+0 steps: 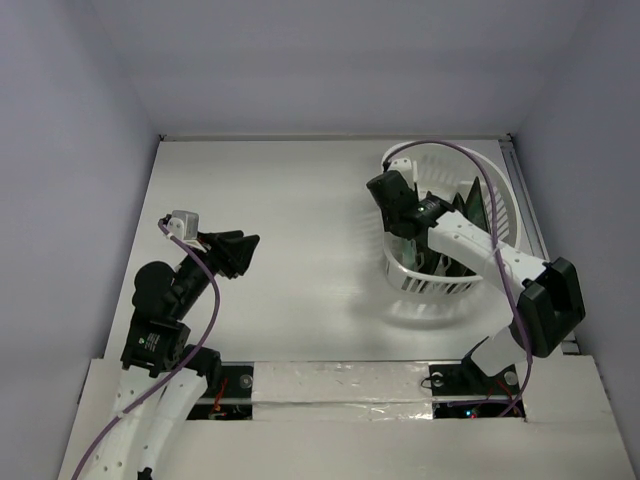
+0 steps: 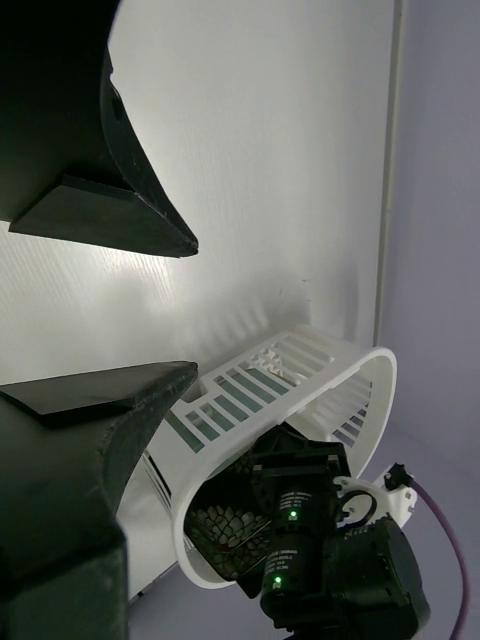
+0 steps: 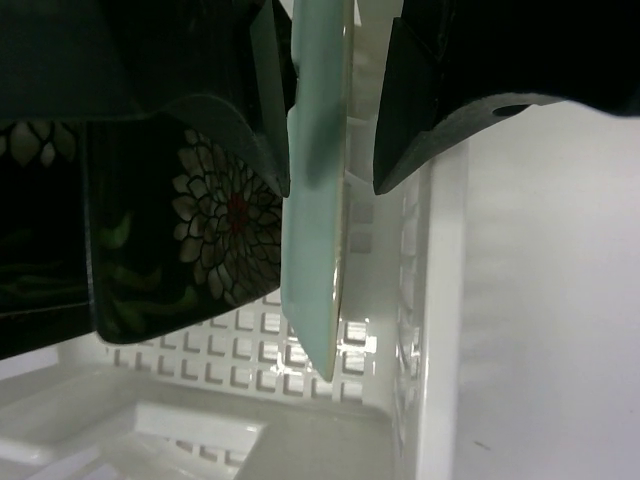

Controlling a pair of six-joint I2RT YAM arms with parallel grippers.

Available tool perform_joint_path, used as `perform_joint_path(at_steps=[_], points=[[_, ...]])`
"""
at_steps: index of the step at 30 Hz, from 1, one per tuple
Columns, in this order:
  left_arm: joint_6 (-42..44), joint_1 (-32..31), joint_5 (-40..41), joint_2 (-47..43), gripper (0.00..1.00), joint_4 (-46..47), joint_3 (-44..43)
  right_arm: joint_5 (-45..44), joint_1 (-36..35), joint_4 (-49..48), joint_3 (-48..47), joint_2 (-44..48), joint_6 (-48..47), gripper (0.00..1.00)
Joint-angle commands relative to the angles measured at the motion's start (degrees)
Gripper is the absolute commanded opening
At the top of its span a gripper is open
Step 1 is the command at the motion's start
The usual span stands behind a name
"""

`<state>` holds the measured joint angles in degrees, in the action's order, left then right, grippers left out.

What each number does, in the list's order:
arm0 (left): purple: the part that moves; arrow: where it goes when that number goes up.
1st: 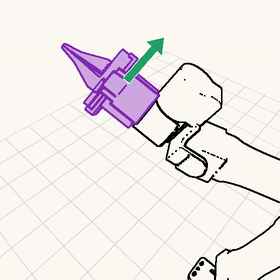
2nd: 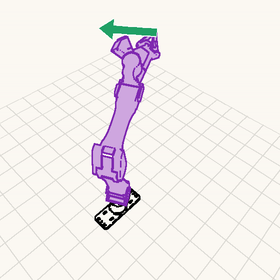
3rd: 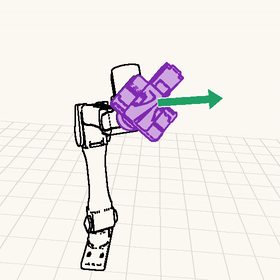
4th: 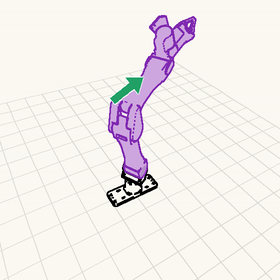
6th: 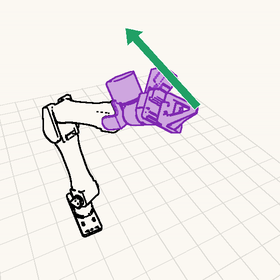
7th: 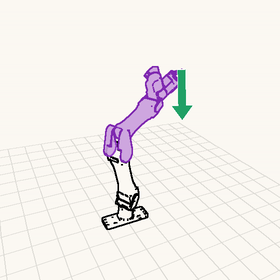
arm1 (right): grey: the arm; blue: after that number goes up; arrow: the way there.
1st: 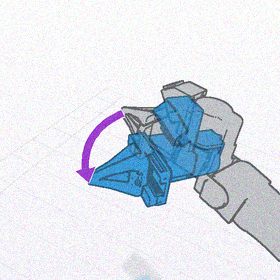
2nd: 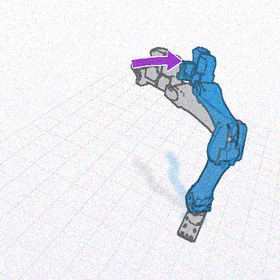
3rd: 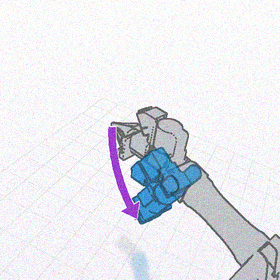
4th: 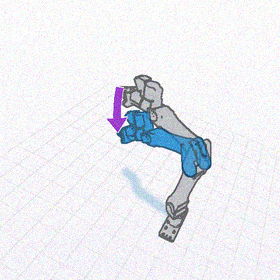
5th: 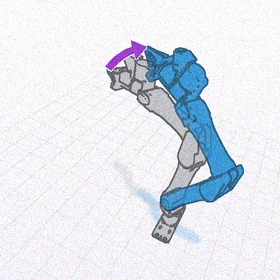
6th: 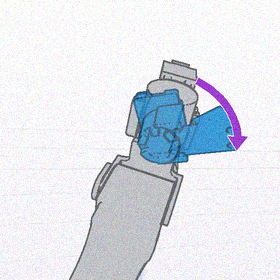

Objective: Unload the plates from the dish rack

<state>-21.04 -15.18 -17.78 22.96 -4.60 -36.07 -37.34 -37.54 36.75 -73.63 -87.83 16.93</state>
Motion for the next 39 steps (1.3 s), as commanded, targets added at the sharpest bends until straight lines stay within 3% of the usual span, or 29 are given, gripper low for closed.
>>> perform_joint_path(at_steps=[1, 14, 17, 26, 33, 39], points=[[0.47, -0.11, 0.20, -0.46, 0.43, 1.44, -2.51, 1.22, 0.01, -4.49, 2.08, -0.06, 2.05, 0.45], [0.38, -0.11, 0.29, -0.55, 0.43, 1.35, -2.42, -1.77, 0.01, -6.17, 5.60, -1.55, 3.02, 0.39], [0.30, -0.11, 0.20, -0.64, 0.43, 1.44, -2.51, -2.91, 0.01, -5.82, 5.51, -1.73, 2.67, 0.30], [0.29, -0.11, -0.06, -0.55, 0.43, 1.70, -2.33, -4.85, 0.01, -4.41, 1.65, 0.38, -1.63, 0.19], [0.21, -0.11, -0.06, -0.72, 0.43, 1.70, -2.33, -4.67, 0.01, -2.48, -0.91, -0.23, -4.09, 0.00], [0.12, -0.11, -0.50, -0.55, 0.43, 2.14, -2.25, -6.69, 0.01, -0.28, -3.18, -1.11, -4.89, 0.00]])
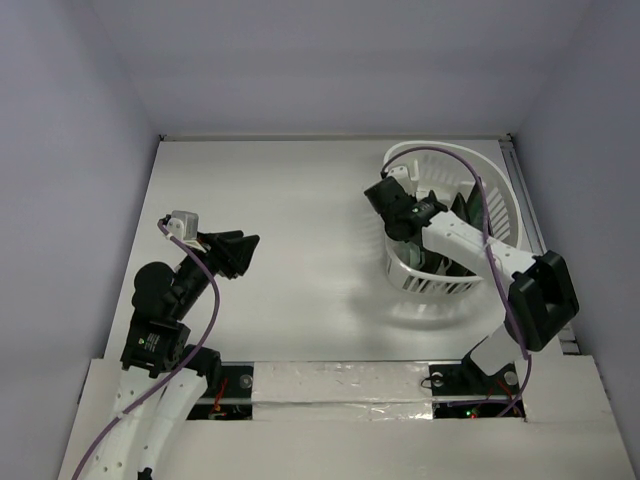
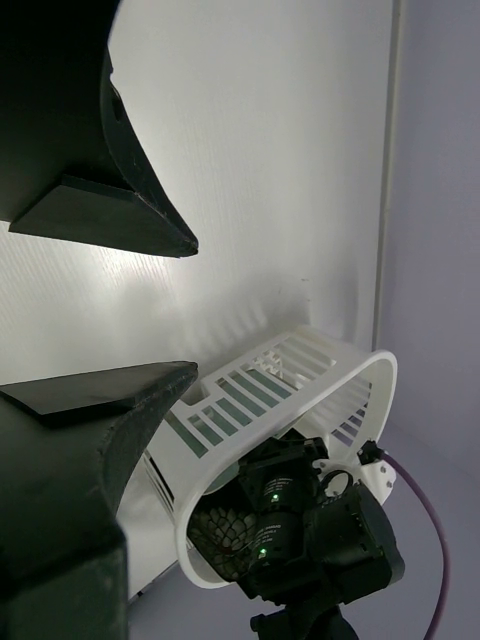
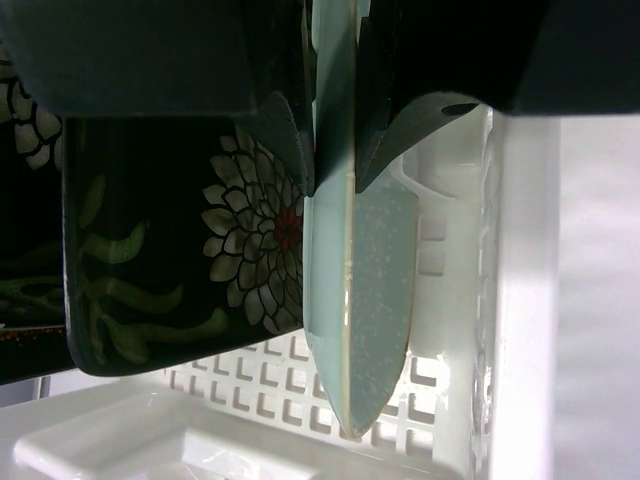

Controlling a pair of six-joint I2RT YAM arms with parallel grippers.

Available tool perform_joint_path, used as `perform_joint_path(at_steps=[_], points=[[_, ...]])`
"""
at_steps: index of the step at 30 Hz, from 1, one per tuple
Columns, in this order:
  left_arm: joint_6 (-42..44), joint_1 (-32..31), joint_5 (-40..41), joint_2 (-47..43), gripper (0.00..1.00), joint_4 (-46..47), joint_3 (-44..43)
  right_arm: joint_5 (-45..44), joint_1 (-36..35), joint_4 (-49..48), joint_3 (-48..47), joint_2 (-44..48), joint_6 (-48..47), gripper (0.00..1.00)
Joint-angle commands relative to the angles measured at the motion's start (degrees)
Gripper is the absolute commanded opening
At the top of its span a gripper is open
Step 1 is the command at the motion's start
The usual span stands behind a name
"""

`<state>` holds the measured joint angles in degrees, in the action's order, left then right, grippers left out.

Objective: Unload the plates from the dish rack

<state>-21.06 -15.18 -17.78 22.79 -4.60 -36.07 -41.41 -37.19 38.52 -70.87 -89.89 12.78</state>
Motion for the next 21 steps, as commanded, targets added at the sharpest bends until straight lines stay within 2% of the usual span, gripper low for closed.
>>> perform_joint_path(at_steps=[1, 10, 21], points=[[0.05, -0.11, -0.41, -0.37, 0.43, 2.14, -2.25, -2.89, -1.04, -1.79, -6.38, 0.77, -1.00, 0.00], [-0.03, -0.11, -1.11, -0.29, 0.43, 2.40, -2.07, -11.32, -3.59, -1.43, -10.42, -2.48, -4.24, 0.00], [0.14, -0.11, -1.20, -0.55, 0.44, 2.40, -2.07, -13.61, -5.87, -3.72, -12.27, -2.50, -6.01, 0.00]])
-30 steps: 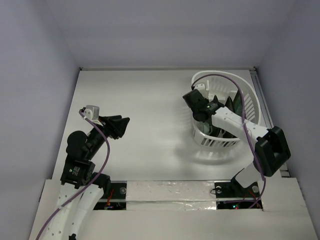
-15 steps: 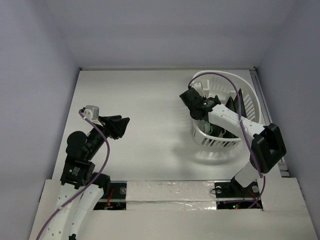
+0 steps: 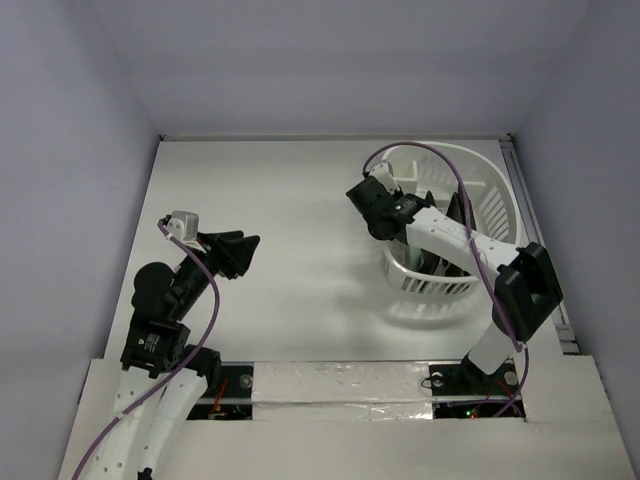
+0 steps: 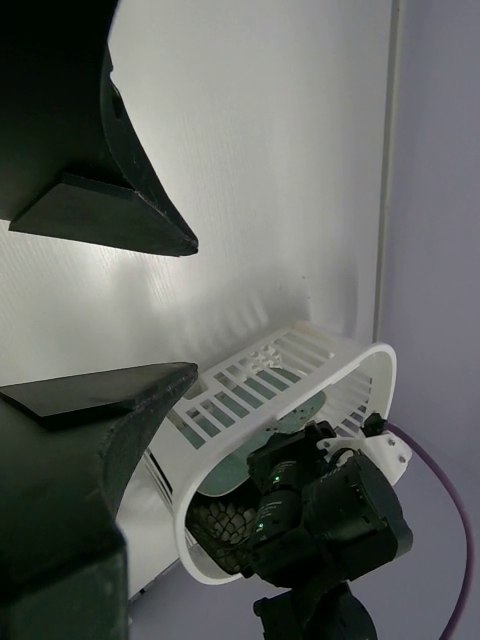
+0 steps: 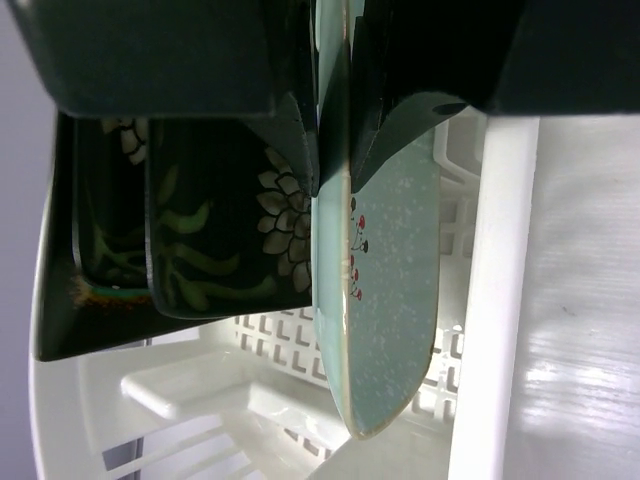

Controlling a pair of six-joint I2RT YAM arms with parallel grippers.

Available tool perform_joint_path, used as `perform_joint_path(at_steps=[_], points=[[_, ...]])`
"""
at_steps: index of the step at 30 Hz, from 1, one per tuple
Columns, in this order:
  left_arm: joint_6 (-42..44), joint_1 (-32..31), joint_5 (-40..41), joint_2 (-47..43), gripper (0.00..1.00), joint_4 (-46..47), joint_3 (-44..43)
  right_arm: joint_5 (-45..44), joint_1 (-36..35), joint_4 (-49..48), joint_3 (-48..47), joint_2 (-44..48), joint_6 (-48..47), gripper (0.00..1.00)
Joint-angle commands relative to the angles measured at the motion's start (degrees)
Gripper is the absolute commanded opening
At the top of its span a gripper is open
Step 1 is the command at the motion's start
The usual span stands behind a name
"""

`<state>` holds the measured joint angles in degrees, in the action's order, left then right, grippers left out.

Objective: Unload the plates from the dish rack

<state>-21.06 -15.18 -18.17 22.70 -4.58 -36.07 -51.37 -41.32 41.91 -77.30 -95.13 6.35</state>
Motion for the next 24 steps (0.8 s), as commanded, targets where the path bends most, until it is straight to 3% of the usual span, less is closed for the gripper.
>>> perform_joint_path(at_steps=[1, 18, 24], points=[[0.14, -0.11, -0.81, -0.46, 0.44, 2.47, -2.07, -4.17, -1.75, -7.19, -6.28, 3.28, 0.42, 0.00], [0.23, -0.11, -0.28, -0.46, 0.44, 2.29, -2.16, -8.39, -5.69, 0.27, -15.86, 16.90, 5.51, 0.00], [0.14, -0.11, 0.24, -0.29, 0.44, 2.47, -2.24, 0.82, -7.37, -6.03, -16.31, 23.32, 6.48, 0.00]])
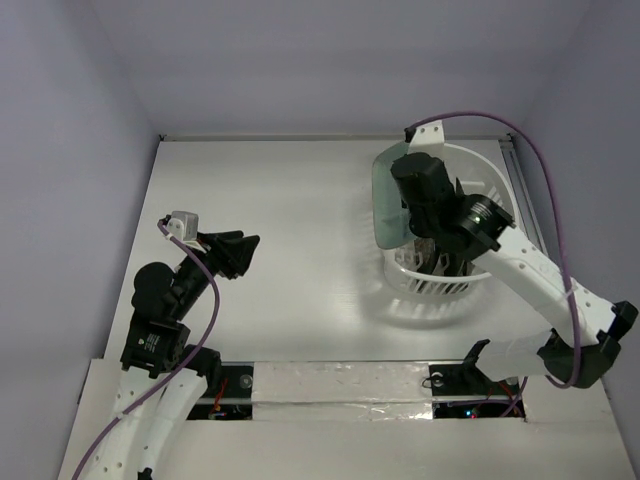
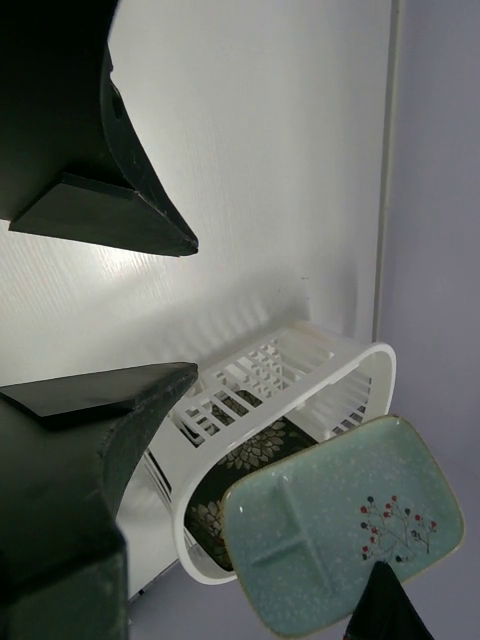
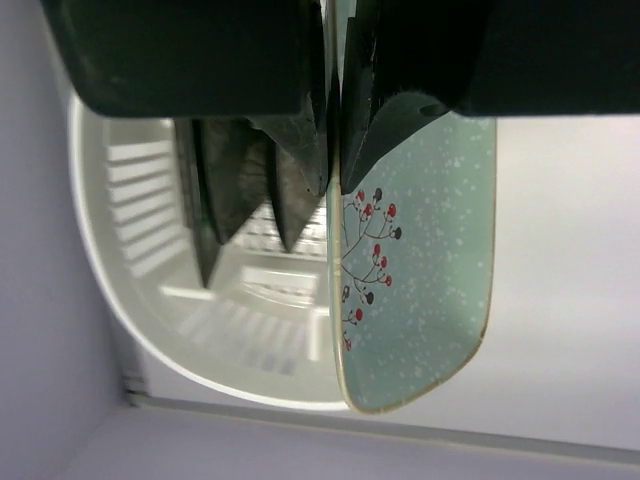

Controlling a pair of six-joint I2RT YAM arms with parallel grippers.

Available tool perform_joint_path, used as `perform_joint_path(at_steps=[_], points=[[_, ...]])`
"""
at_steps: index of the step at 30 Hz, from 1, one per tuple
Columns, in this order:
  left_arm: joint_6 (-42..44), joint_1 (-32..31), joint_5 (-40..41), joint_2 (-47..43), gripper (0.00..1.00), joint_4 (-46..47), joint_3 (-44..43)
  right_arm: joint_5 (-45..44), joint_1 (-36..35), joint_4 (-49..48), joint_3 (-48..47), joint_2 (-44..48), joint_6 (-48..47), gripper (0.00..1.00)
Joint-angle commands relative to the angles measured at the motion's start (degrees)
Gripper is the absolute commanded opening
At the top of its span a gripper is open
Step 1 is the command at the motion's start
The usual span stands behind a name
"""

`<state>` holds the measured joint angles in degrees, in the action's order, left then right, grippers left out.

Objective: Unload the plates from the dish rack

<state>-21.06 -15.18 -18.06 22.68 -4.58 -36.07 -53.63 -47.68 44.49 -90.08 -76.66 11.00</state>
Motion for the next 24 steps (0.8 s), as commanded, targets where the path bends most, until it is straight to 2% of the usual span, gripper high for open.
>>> perform_joint_path(at_steps=[1, 6, 10, 18, 24], points=[[0.14, -0.11, 0.22, -0.26, 0.43, 2.38, -2.25, 7.70, -1.01, -12.63, -2.13, 6.42, 2.52, 0.00], [0.32, -0.11, 1.62, -0.44, 0.43, 2.03, -2.68, 21.00, -1.01, -25.22, 2.28, 6.27, 7.18, 0.00], [0.32, -0.11, 3.03, -0.44, 0.42, 1.85, -2.95, 32.15, -1.01, -34.18, 1.06, -0.75, 12.88, 0.00], [0.32, -0.11, 5.49, -0.79, 0.41, 1.15, -3.56, 39.73, -1.01, -47.99, -8.51, -21.40, 22.38, 0.00], [0.32, -0.11, 5.85, -1.06, 0.41, 1.06, -3.56, 42.72, -1.01, -49.06, -22.22, -40.03, 30.47, 0.00]])
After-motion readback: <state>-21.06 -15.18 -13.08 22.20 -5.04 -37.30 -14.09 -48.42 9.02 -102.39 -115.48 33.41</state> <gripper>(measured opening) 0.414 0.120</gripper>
